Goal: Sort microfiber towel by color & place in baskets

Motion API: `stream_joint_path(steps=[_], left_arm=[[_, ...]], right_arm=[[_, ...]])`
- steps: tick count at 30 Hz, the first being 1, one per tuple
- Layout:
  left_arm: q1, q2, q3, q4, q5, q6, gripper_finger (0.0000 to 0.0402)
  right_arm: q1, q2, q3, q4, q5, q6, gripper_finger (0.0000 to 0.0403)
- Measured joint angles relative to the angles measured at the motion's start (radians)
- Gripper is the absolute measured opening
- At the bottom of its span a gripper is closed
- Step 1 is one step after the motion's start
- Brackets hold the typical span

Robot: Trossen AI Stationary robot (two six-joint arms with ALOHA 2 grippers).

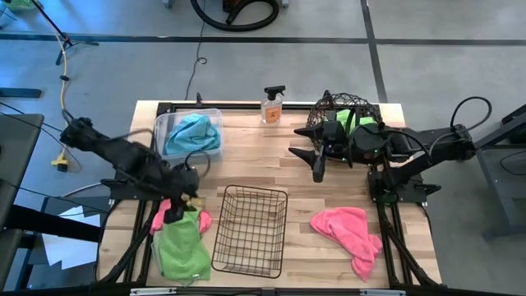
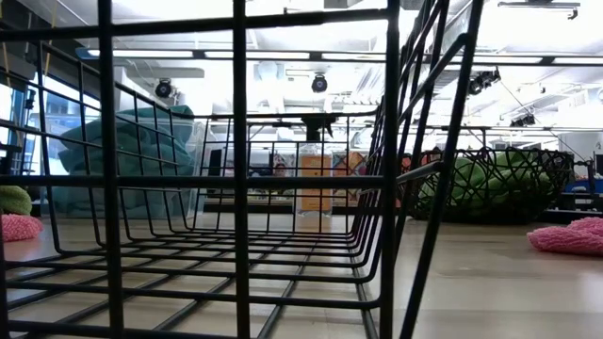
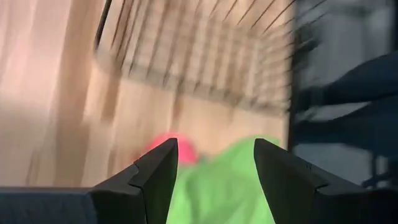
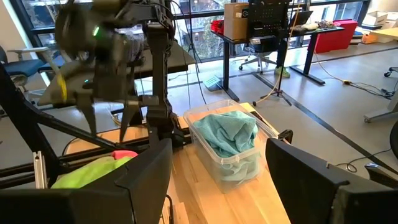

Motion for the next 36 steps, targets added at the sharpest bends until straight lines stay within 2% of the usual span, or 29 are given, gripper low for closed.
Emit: stream_joint_path(steps=[5, 9, 19, 26, 32, 36], left_arm=[[-0.08, 0.083, 0.0, -0.223, -0.064, -0.307, 0.0204], [-0.114, 0.149, 0.0, -0.293, -0.063, -0.467, 0.0219], [-0.213, 0.277, -0.013, -0.261, -0.006, -0.605, 0.025], [-0.251, 0.296, -0.153, -0.168, 0.094, -0.738, 0.0251], [-0.251, 0.296, -0.237, -0.084, 0.064, -0.798, 0.0251], [-0.251, 0.296, -0.272, -0.082, 0.082, -0.839, 0.0251]], right_arm=[[0.0, 0.0, 0.0, -0.004, 0.0, 0.0, 0.0257], [0.0, 0.0, 0.0, -0.007, 0.0, 0.0, 0.0257], [0.0, 0.0, 0.0, -0.043, 0.0, 0.014, 0.0257], [0.0, 0.0, 0.0, -0.098, -0.001, 0.052, 0.0257], [0.0, 0.0, 0.0, -0.101, 0.0, 0.048, 0.0257], [0.0, 0.0, 0.0, -0.106, -0.001, 0.052, 0.0257]])
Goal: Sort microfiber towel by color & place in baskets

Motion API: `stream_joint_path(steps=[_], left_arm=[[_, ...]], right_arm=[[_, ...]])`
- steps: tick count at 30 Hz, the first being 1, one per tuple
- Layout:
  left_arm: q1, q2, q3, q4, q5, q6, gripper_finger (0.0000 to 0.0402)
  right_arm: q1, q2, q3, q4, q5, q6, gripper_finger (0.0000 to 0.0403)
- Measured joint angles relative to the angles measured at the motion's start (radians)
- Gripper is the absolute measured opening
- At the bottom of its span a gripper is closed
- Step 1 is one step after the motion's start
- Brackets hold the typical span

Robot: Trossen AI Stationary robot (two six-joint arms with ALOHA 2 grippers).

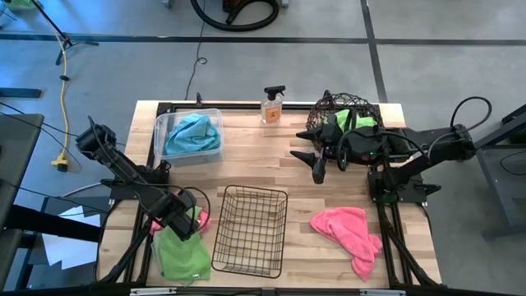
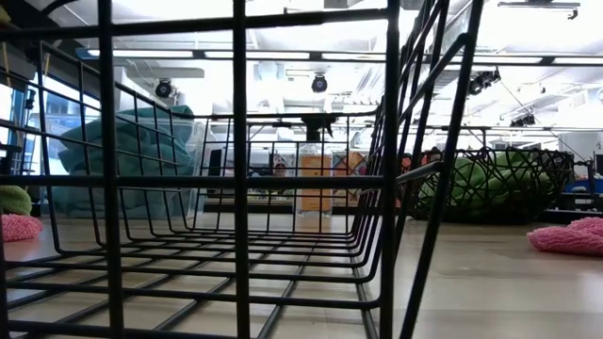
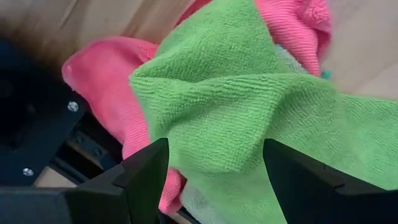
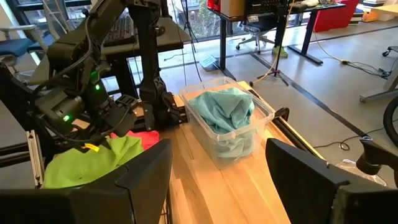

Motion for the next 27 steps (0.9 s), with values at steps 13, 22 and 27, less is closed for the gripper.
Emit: stream_joint_path(steps=[13, 22, 27], left_arm=[[-0.001, 0.028, -0.078, 0.122, 0.039, -0.005, 0.0238], [-0.001, 0.022, -0.066, 0.12, 0.061, 0.055, 0.0048], [0.001, -0.045, -0.001, 0.095, 0.09, 0.104, 0.0014]], right_arm=[[0.0, 0.0, 0.0, -0.007, 0.0, 0.0, 0.0257], [0.0, 0.0, 0.0, -0.007, 0.0, -0.005, 0.0257], [0.0, 0.0, 0.0, -0.007, 0.001, -0.007, 0.0257]])
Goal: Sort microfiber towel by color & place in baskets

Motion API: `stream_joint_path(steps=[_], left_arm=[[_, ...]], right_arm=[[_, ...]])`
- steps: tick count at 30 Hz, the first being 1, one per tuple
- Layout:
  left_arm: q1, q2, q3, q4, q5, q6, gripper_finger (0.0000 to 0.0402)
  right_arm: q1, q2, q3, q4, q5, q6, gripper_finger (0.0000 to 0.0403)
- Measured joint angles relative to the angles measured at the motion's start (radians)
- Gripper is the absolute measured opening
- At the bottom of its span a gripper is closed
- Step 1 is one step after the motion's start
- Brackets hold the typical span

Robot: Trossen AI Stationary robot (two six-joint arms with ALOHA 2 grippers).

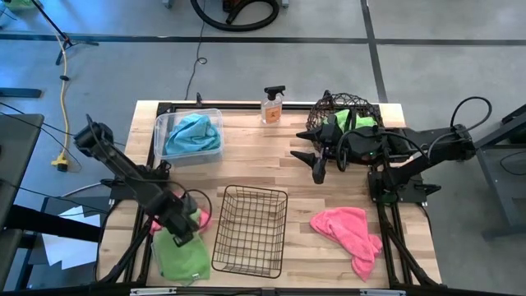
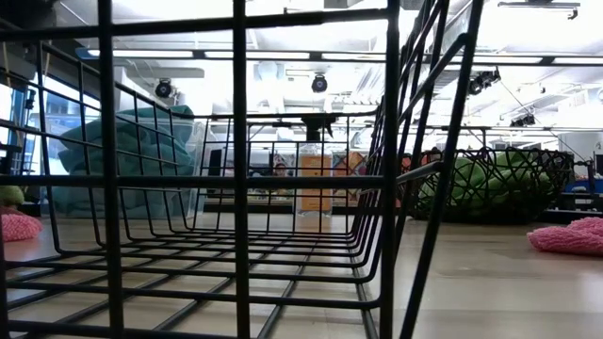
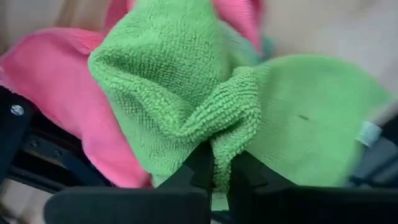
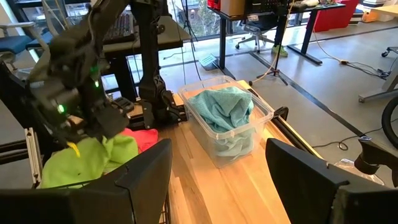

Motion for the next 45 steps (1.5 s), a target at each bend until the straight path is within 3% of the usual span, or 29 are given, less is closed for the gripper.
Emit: stream_joint_path(steps=[8, 13, 21, 24, 28, 36, 41, 45], left_arm=[[0.0, -0.182, 0.159, -0.051, -0.005, 0.045, 0.0002], [0.012, -0.292, 0.269, -0.05, -0.083, 0.081, 0.0001], [0.086, -0.378, 0.435, -0.047, -0.448, 0.139, 0.0001], [0.128, -0.382, 0.485, -0.029, -0.576, 0.278, 0.0], [0.201, -0.379, 0.498, 0.124, -0.675, 0.542, 0.0], [0.366, -0.32, 0.484, 0.363, -0.634, 0.999, 0.0], [0.468, -0.273, 0.455, 0.477, -0.484, 1.179, 0.0], [0.548, -0.265, 0.367, 0.684, -0.338, 1.257, 0.0]], right_arm=[[0.0, 0.0, 0.0, 0.0, 0.0, 0.0, 0.0257], [0.0, 0.0, 0.0, 0.0, 0.0, -0.001, 0.0257], [0.0, 0.0, 0.0, 0.026, -0.001, -0.001, 0.0257], [0.0, 0.0, 0.001, 0.055, -0.013, -0.018, 0.0257], [0.0, 0.0, 0.001, 0.087, -0.017, -0.031, 0.0257], [0.0, -0.01, 0.001, 0.125, -0.083, -0.026, 0.0257], [0.001, -0.029, 0.001, 0.161, -0.148, -0.021, 0.0257], [0.001, -0.047, 0.001, 0.183, -0.162, -0.019, 0.0257]])
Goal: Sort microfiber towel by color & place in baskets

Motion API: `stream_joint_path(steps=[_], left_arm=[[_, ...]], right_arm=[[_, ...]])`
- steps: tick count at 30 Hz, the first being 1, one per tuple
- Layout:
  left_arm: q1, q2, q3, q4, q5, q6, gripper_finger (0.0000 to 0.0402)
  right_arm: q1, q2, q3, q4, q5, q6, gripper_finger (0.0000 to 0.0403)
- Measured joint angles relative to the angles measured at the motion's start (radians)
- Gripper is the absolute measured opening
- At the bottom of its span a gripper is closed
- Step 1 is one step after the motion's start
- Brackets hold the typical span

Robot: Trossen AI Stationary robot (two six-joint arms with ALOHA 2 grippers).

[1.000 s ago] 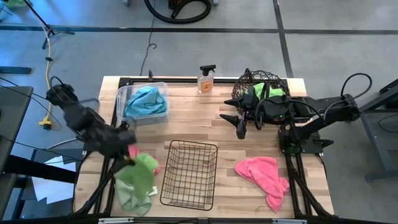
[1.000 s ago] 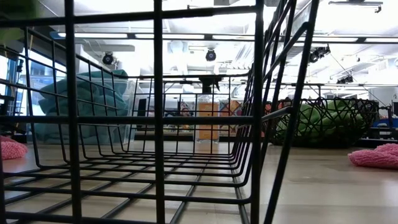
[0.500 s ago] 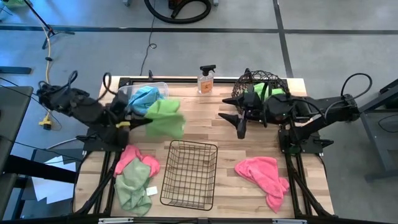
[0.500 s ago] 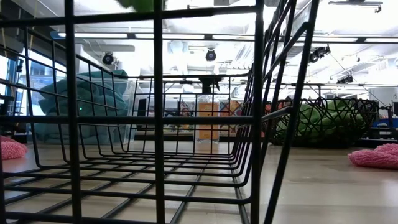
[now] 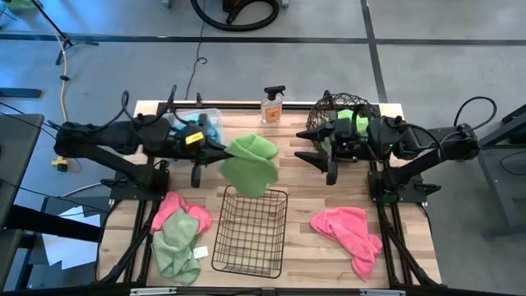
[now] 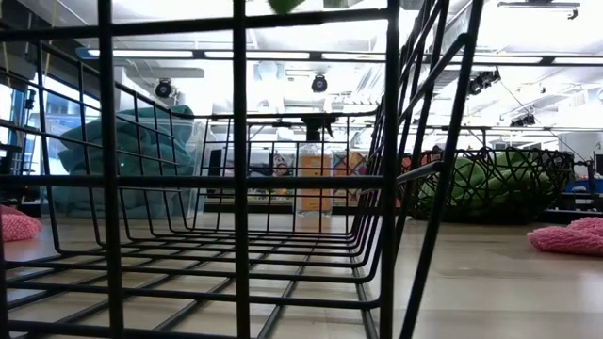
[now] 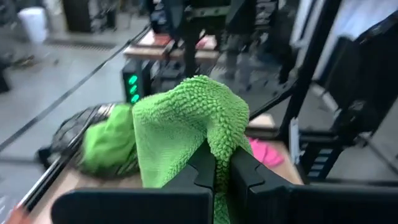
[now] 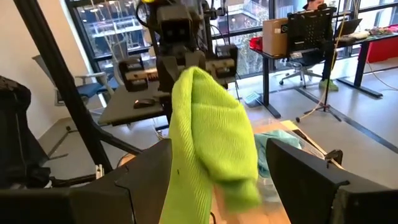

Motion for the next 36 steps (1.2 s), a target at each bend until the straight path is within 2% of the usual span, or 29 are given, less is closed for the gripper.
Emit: stream_joint_path(steps=[5, 8, 13, 18, 27, 36], left_arm=[[0.088, 0.001, -0.101, 0.165, 0.141, -0.039, 0.0], [0.115, 0.009, -0.115, 0.183, 0.182, -0.059, 0.0], [0.134, 0.04, -0.115, 0.184, 0.217, -0.056, 0.0], [0.14, 0.088, -0.115, 0.183, 0.219, -0.02, 0.0], [0.139, 0.178, -0.115, 0.183, 0.22, 0.021, 0.0], [0.139, 0.198, -0.115, 0.186, 0.22, 0.022, 0.0]], right_arm=[[0.0, -0.007, 0.0, 0.02, 0.0, 0.005, 0.0257], [0.0, 0.012, 0.002, 0.062, 0.0, 0.02, 0.0257], [-0.009, 0.067, 0.002, 0.064, 0.005, -0.054, 0.0257], [-0.037, 0.129, 0.047, 0.035, 0.008, -0.11, 0.0257], [-0.067, 0.241, 0.134, -0.183, -0.047, -0.112, 0.0257], [-0.069, 0.308, 0.139, -0.241, -0.033, -0.131, 0.0257]])
